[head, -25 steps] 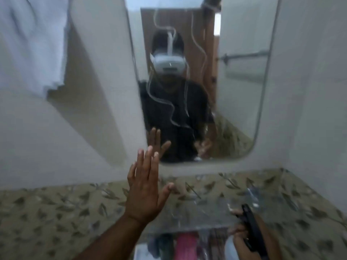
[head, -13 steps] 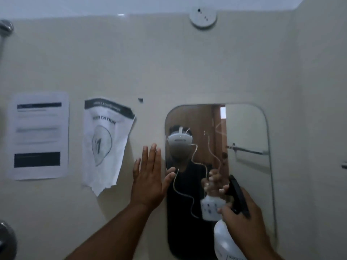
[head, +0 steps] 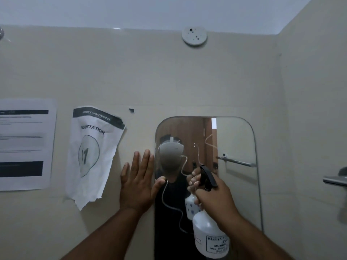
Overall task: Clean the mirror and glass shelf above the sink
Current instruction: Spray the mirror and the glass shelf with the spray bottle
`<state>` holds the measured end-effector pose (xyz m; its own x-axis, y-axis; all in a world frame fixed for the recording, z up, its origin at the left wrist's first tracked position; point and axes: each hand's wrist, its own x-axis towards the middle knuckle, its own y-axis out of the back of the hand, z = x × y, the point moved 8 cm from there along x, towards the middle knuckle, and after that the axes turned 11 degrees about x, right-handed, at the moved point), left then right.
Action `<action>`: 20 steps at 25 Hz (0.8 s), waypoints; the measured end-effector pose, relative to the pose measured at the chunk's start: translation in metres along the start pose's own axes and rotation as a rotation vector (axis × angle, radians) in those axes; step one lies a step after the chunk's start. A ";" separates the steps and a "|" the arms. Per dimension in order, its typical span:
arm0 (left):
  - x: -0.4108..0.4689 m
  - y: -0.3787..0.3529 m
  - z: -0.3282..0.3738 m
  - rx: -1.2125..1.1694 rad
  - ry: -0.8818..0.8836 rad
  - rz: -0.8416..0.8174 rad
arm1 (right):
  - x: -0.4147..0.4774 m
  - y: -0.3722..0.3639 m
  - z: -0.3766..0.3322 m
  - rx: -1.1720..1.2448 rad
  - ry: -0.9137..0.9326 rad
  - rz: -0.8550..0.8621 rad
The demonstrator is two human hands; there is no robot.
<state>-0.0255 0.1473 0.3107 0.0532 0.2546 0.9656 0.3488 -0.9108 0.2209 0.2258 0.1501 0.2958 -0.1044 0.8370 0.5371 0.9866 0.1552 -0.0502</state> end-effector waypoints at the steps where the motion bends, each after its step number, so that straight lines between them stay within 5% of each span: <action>1: 0.000 -0.001 0.000 0.004 -0.007 0.012 | 0.003 -0.004 0.000 -0.001 -0.016 -0.004; 7: -0.004 -0.003 -0.005 -0.051 0.044 0.070 | 0.001 -0.011 -0.010 -0.094 -0.015 0.028; 15: -0.004 -0.001 -0.007 -0.073 0.064 0.102 | -0.067 -0.021 0.071 -0.340 -0.157 -0.091; 20: -0.003 0.001 -0.006 -0.102 0.065 0.116 | -0.066 -0.041 0.026 -0.180 0.023 -0.091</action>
<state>-0.0312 0.1431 0.3090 0.0253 0.1273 0.9915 0.2472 -0.9619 0.1172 0.1893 0.1022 0.2406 -0.1930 0.8114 0.5517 0.9800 0.1314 0.1495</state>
